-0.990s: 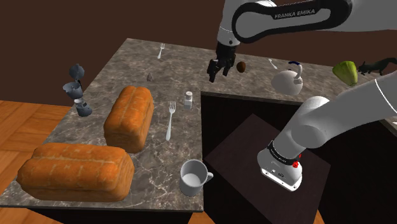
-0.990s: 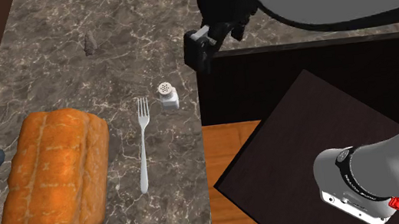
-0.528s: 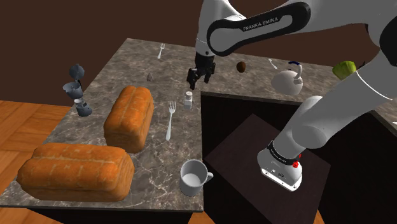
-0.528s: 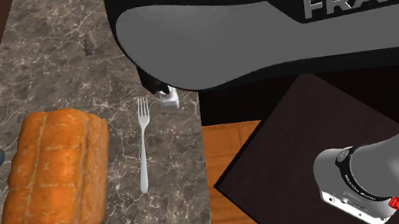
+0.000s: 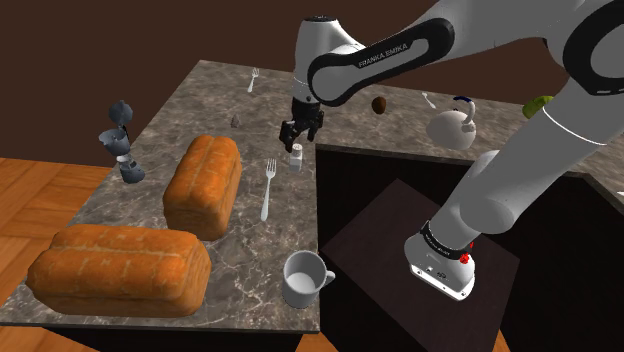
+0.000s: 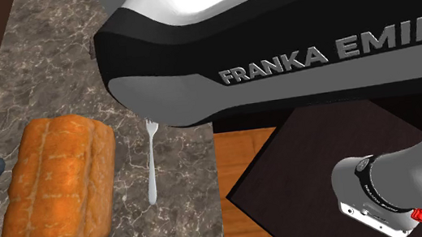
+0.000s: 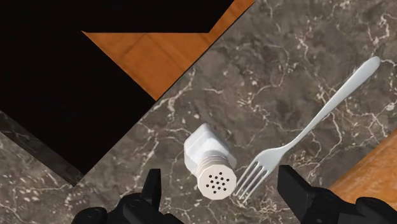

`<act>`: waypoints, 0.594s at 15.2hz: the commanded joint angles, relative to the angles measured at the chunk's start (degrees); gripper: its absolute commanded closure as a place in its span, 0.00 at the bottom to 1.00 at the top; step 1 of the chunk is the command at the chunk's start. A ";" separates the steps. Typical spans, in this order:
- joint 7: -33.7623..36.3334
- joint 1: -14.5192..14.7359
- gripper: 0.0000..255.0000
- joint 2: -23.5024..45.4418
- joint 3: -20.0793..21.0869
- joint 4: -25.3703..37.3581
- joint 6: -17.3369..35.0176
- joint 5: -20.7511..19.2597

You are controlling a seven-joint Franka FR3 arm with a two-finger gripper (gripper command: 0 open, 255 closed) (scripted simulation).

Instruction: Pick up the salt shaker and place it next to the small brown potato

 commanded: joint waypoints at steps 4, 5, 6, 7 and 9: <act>0.13 -0.02 0.00 1.67 0.06 -1.10 2.79 -0.26; 0.13 -0.02 0.00 1.67 0.06 -1.10 2.79 -0.26; 0.13 -0.02 0.00 1.67 0.06 -1.10 2.79 -0.26; 0.13 -0.02 0.00 1.67 0.06 -1.10 2.79 -0.26; 0.13 -0.02 0.00 1.66 0.06 -1.11 2.78 -0.26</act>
